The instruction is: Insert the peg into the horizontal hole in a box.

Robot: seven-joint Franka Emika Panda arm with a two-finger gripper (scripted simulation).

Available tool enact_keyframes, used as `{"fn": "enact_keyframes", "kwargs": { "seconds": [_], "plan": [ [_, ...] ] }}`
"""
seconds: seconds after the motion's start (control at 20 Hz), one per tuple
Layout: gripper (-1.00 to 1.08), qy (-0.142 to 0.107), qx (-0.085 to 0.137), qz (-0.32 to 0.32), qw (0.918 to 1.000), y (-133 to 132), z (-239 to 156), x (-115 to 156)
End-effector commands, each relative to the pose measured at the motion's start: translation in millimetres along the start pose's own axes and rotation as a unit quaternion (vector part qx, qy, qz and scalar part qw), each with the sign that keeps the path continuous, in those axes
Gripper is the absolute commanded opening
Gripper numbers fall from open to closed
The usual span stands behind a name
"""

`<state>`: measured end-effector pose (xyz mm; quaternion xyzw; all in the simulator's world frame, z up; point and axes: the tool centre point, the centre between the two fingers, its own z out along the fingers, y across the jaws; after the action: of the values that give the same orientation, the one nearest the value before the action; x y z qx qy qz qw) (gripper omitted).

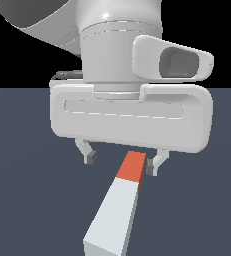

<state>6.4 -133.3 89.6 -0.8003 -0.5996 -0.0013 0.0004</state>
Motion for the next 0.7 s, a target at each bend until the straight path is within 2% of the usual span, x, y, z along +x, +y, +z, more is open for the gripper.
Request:
{"fn": "enact_keyframes", "kwargs": {
  "seconds": [0.0, 0.25, 0.65],
  "plan": [
    [1.00, -0.001, 0.000, 0.014, 0.9999, 3.2, 9.9, -15.2],
    [1.00, -0.002, 0.000, 0.026, 0.9997, 5.5, 18.3, -28.7],
    [1.00, -0.002, 0.001, 0.026, 0.9997, 4.6, 31.5, -28.3]
  ]
}}
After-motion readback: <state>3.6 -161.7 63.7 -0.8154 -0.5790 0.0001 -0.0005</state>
